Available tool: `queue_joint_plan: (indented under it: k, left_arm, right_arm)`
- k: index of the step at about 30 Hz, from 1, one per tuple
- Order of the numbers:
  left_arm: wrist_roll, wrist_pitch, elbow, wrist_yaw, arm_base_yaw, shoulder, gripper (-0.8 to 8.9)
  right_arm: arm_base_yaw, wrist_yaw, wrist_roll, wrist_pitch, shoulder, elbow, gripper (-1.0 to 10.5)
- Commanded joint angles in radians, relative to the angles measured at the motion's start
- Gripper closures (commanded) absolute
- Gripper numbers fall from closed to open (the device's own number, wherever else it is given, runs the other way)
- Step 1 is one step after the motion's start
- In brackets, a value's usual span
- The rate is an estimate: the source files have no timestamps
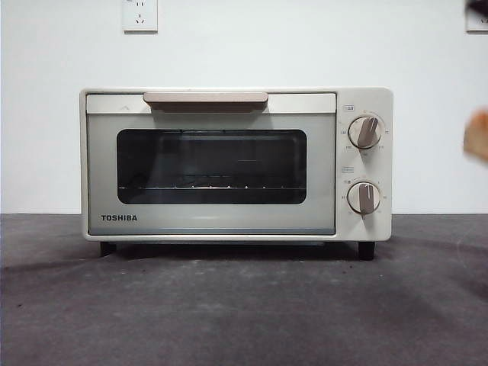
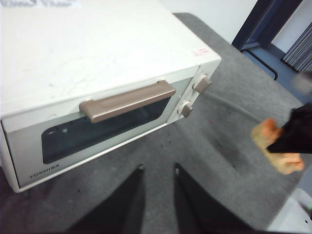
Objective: The left arm flap open the oven, the right arm pick bread and place it into oven, the left arm flap close the oven
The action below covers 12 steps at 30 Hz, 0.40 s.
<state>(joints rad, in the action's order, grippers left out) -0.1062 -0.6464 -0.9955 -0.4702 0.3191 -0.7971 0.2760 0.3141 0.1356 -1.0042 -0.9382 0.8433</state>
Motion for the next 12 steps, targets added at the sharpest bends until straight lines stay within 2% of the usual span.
queue_joint_plan:
  k: [1, 5, 12]
  left_arm:
    - [-0.011, 0.014, -0.031, 0.002, 0.004, -0.037, 7.98]
    - [-0.015, 0.010, -0.048, 0.002, 0.010, -0.115, 7.98]
    - [0.007, 0.010, -0.145, 0.039, 0.053, -0.306, 7.98]
  right_arm:
    - [0.006, 0.074, 0.011, 0.015, 0.106, 0.014, 8.0]
    - [0.006, 0.147, 0.030, 0.033, 0.248, 0.014, 8.0]
    - [0.006, 0.159, 0.109, 0.033, 0.459, 0.014, 8.0]
